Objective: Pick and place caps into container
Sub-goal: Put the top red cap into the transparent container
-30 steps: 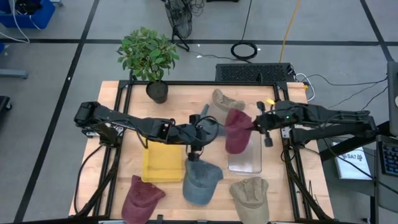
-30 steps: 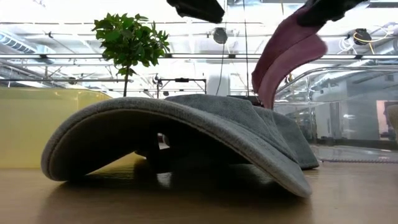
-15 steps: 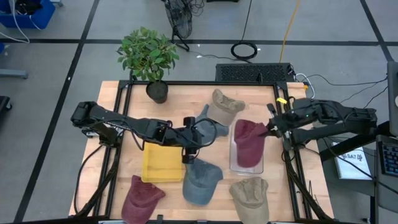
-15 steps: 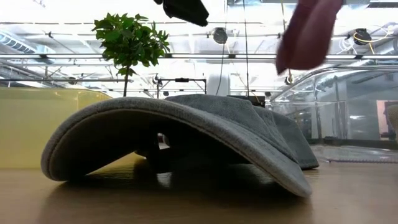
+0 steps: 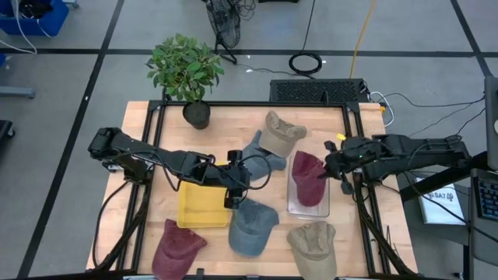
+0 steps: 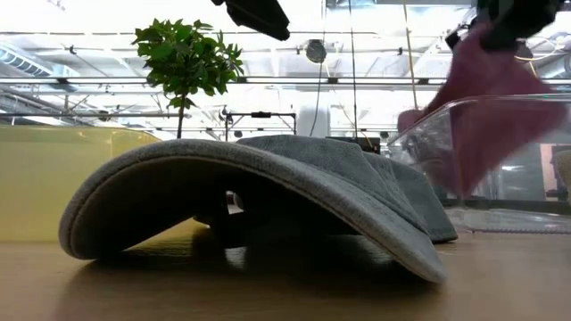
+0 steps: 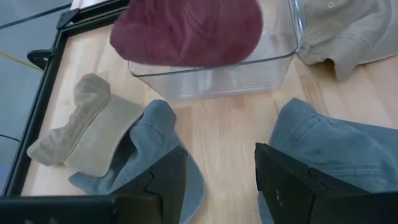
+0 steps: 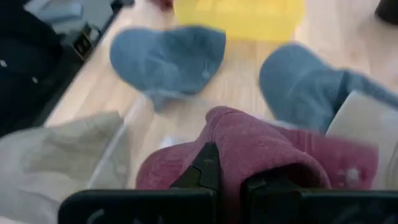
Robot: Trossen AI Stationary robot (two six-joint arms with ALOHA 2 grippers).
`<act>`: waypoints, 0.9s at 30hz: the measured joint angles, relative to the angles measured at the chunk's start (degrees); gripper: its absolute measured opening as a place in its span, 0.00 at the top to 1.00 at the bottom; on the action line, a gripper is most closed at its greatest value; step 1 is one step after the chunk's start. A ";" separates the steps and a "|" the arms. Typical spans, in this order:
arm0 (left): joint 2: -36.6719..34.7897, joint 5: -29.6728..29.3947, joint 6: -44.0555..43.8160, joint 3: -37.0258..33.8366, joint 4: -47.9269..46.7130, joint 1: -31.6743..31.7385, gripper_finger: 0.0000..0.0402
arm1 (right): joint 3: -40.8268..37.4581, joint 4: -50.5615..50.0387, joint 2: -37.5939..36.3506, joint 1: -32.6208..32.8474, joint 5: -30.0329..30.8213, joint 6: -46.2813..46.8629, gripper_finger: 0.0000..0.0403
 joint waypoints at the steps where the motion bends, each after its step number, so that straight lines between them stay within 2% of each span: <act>1: 0.00 -0.02 0.02 0.00 0.00 -0.04 0.52 | -0.94 0.04 0.02 0.00 0.00 0.00 1.00; 7: 0.02 -0.02 -0.02 0.00 0.00 -0.06 0.52 | -4.80 0.16 0.01 0.00 0.01 1.45 1.00; 13: 0.02 -0.02 -0.24 0.00 0.00 -0.06 0.52 | -4.80 0.58 0.29 0.00 1.46 2.00 1.00; 16: 0.02 -0.02 -0.26 0.00 0.00 -0.06 0.52 | -4.80 0.60 0.53 0.02 -2.48 1.04 1.00; 21: 0.02 -0.02 0.00 0.00 -0.03 -0.08 0.52 | -4.80 0.58 0.61 0.02 -3.19 0.92 1.00; 27: 0.04 -0.02 0.21 0.00 -0.03 -0.10 0.52 | -4.13 1.33 0.00 0.04 -8.65 2.12 1.00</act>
